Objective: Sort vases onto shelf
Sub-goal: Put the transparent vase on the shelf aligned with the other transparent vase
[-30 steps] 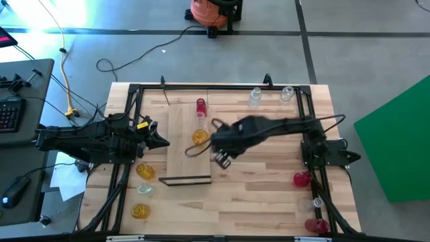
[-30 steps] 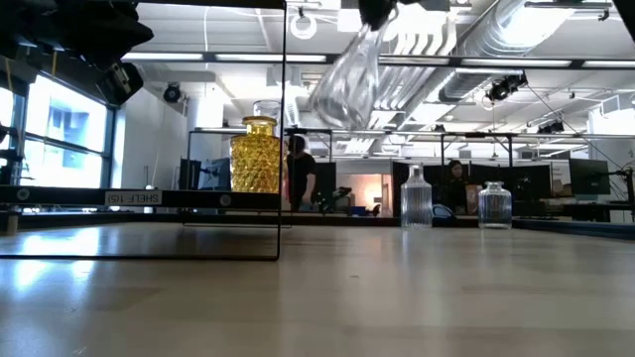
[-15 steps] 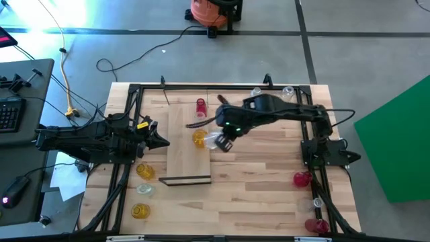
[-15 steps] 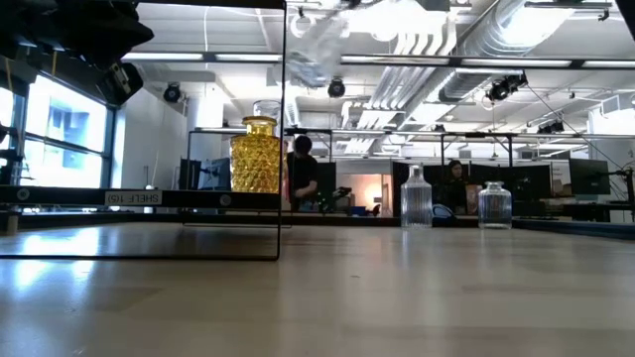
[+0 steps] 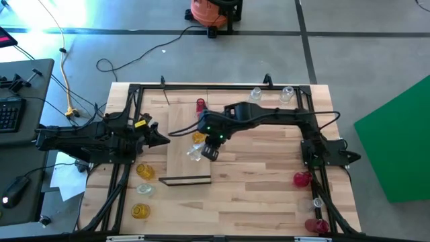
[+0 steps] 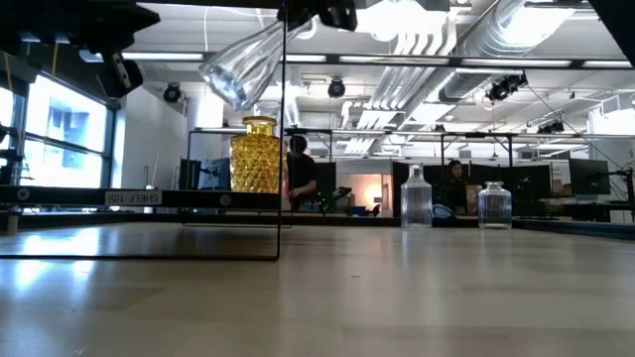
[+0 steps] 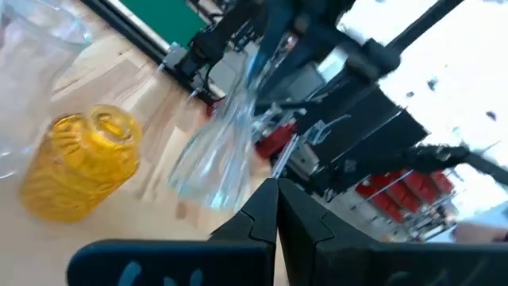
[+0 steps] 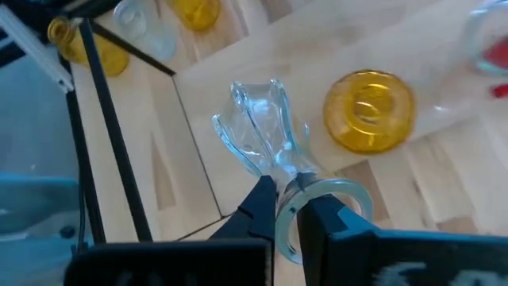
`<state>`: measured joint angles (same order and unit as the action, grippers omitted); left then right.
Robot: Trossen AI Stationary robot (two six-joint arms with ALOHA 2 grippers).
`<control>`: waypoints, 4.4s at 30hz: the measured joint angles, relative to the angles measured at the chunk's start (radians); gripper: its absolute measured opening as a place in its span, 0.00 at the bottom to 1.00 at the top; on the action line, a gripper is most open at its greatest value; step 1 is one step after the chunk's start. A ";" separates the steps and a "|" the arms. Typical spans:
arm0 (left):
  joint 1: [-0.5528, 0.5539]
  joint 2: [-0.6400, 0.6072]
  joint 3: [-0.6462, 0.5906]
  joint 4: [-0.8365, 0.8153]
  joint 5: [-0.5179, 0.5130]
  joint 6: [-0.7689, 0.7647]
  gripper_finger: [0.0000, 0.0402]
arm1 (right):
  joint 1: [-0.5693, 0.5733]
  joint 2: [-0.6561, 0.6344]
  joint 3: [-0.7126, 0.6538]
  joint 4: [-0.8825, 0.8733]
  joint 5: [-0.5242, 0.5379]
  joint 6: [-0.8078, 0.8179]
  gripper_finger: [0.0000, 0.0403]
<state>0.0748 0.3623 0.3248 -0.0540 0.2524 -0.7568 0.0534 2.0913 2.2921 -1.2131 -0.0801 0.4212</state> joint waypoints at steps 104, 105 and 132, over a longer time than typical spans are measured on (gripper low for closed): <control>-0.346 0.837 0.108 0.233 -0.420 0.034 0.00 | 0.006 0.149 -0.001 0.047 -0.095 -0.265 0.12; -0.342 0.838 0.108 0.233 -0.420 0.034 0.00 | 0.006 0.148 -0.001 0.048 -0.096 -0.265 0.13; -0.330 0.837 0.108 0.213 -0.417 0.029 0.00 | 0.006 0.147 -0.001 0.073 -0.157 -0.299 0.17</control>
<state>-0.2554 1.1992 0.4328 0.1595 -0.1650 -0.7279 0.0593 2.2387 2.2913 -1.1399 -0.2372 0.1221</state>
